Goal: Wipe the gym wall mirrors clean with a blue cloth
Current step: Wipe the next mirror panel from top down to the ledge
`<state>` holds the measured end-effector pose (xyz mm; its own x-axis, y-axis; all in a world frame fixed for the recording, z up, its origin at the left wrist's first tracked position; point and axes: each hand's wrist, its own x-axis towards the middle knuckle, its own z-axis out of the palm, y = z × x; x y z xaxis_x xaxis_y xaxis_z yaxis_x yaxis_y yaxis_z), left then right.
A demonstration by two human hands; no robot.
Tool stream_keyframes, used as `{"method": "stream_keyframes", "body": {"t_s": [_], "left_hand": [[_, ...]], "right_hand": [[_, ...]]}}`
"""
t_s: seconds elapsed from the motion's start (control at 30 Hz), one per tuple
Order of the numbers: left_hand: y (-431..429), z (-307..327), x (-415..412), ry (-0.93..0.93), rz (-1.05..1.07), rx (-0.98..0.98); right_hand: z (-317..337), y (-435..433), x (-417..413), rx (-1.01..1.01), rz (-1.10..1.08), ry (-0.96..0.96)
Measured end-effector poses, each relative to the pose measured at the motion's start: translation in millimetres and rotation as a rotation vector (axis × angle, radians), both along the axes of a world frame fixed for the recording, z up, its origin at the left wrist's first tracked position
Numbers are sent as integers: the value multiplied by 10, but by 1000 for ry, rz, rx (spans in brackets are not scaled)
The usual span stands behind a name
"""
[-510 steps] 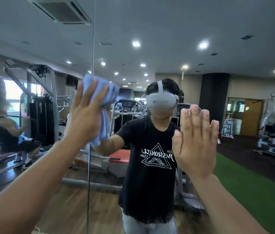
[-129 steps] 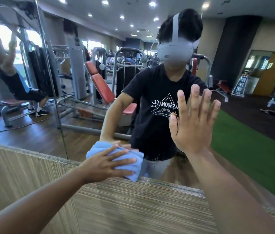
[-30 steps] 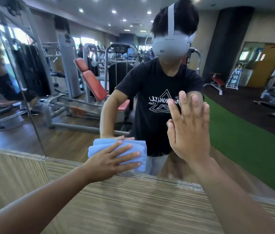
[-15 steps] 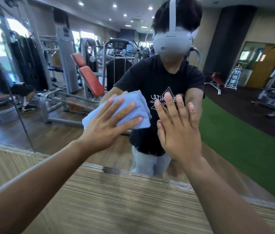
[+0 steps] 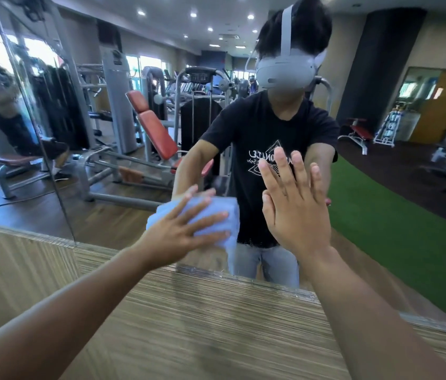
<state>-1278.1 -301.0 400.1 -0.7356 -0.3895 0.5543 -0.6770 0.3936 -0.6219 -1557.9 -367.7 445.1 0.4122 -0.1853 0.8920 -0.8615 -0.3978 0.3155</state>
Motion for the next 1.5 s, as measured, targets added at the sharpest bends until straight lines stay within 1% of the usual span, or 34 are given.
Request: {"method": "stream_keyframes", "body": {"t_s": [0.07,0.17,0.27,0.37,0.47,0.57,0.63,0.67,0.77,0.83,0.97,1.0,1.07,1.13,1.2,1.37,1.43,1.5], "left_hand": [[-55,411,-73,133,-23,-82],[-147,836,-212,237,-38,-154],[-217,750,-314,338,-59,-191],[-253,373,-328,363,-88,-187],[-211,-179,-301,276,-72,-109],[-79,-826,-234,66,-36,29],[-12,-1028,-172,-69,-15,91],[-5,-1024,-144,-112,-16,101],[-23,-782,-75,-174,-31,94],[-36,-470,-38,-133,-29,67],[-106,323,-126,119,-47,-54],[-127,438,-161,169,-53,-71],[-142,459,-217,236,-53,-74],[-139,236,-238,278,-37,-55],[-114,-129,-251,250,-23,-10],[43,-1109,-163,-32,19,123],[91,-1207,-100,-41,38,150],[95,-1161,-23,-54,41,157]], "right_hand": [[-13,-13,7,-4,-8,5],[-21,-41,19,-12,-2,9],[-31,-57,37,-19,4,-7],[-33,-61,58,-36,2,-21],[-32,-63,69,-34,18,-28],[-35,-54,66,-36,12,-29],[-36,-47,59,-30,7,-23],[-34,-45,59,-27,8,-22],[-38,-49,65,-15,17,-33],[-45,-57,70,-20,17,-36],[-46,-65,71,-37,21,-42],[-46,-66,70,-33,29,-40],[-41,-69,67,-29,32,-38],[-37,-67,63,-34,27,-39],[-35,-62,67,-31,26,-40],[-43,-62,59,-15,27,-35],[-45,-72,53,-22,28,-34],[-46,-80,49,-29,34,-34]]}}
